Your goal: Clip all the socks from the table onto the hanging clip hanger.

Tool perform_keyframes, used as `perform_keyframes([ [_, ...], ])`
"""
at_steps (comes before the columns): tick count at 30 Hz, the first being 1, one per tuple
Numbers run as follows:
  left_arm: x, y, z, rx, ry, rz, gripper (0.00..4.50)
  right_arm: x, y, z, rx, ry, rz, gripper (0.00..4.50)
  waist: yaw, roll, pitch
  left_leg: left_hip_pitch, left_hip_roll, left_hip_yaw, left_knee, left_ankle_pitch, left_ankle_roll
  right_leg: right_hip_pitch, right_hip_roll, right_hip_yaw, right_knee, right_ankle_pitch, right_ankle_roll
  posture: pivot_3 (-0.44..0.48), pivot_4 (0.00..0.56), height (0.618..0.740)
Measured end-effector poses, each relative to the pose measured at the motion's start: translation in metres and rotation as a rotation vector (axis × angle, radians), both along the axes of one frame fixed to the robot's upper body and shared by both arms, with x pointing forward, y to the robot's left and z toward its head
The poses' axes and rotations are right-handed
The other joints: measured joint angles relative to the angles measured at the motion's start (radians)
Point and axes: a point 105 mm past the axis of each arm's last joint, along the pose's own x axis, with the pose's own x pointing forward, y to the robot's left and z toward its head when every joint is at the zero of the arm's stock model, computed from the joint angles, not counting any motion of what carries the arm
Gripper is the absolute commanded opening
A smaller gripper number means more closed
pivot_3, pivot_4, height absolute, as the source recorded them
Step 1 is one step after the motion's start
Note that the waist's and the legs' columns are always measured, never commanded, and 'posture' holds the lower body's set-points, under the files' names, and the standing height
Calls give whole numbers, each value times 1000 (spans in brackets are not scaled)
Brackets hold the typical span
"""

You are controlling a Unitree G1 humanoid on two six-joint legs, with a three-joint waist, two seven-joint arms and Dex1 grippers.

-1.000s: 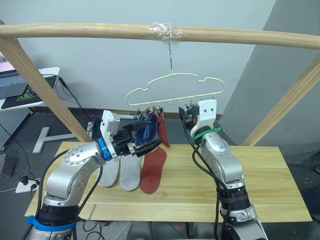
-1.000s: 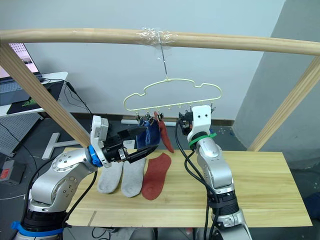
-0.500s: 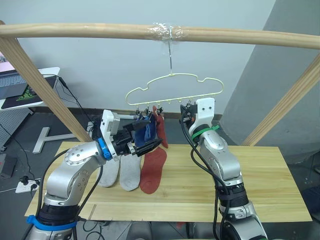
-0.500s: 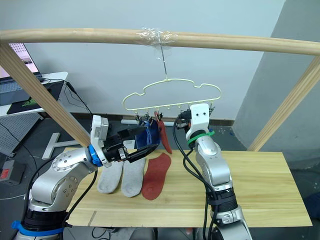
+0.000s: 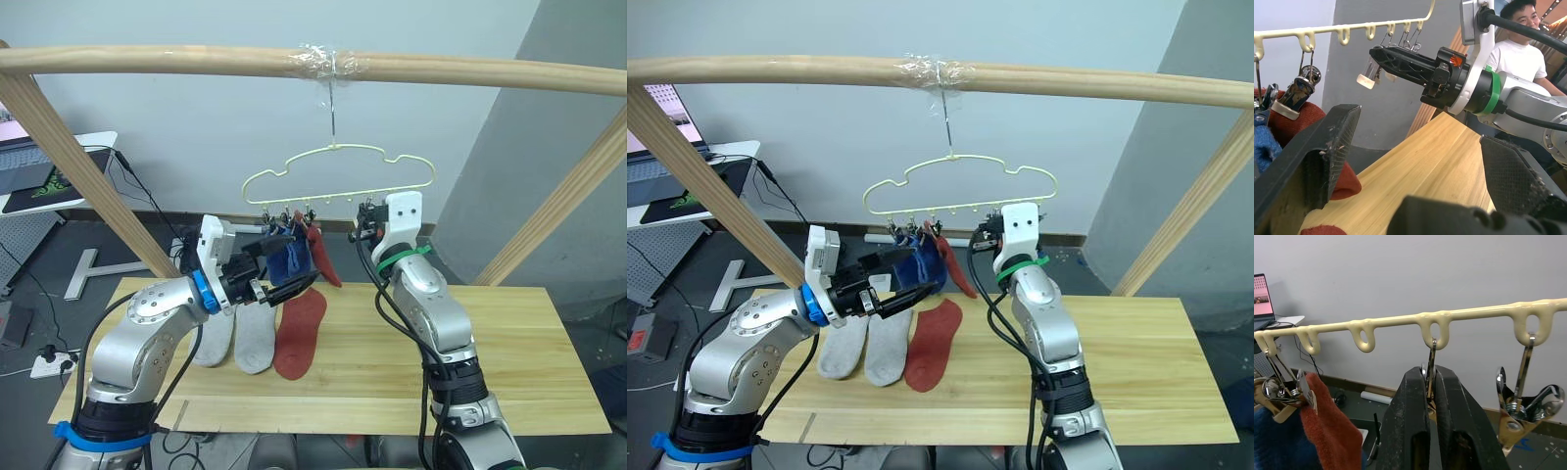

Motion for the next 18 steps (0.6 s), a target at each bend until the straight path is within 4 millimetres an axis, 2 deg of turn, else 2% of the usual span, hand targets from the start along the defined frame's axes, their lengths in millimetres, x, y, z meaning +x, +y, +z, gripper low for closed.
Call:
perform_keyframes([
  [4,-4,-2,-6,16,10,-4,4500,0,-1,0,-8,-1,8,26,0,0,0,0,0,0,0,0,0,0,0,0,0,0,0,145,131,740],
  [7,-7,-4,-27,91,30,17,4500,-1,-7,-2,-57,13,32,26,0,0,0,0,0,0,0,0,0,0,0,0,0,0,0,145,131,740],
  [9,-2,-1,-53,179,54,67,4500,-3,-12,-2,-87,28,65,26,0,1,0,1,0,0,0,0,0,0,0,0,0,0,0,119,126,740],
  [12,3,9,-104,284,146,163,4500,-7,-18,1,-109,40,102,26,0,1,0,1,0,0,0,0,0,0,0,0,0,-1,-1,119,126,740],
  [14,7,10,-128,336,183,204,4500,-8,-21,3,-115,52,117,26,0,1,0,1,0,0,0,0,0,0,0,0,1,-1,-1,99,118,740],
  [18,13,1,-177,405,292,266,4500,-11,-21,4,-125,69,142,26,0,1,0,0,-1,0,1,0,0,0,0,0,1,-1,-1,94,116,740],
])
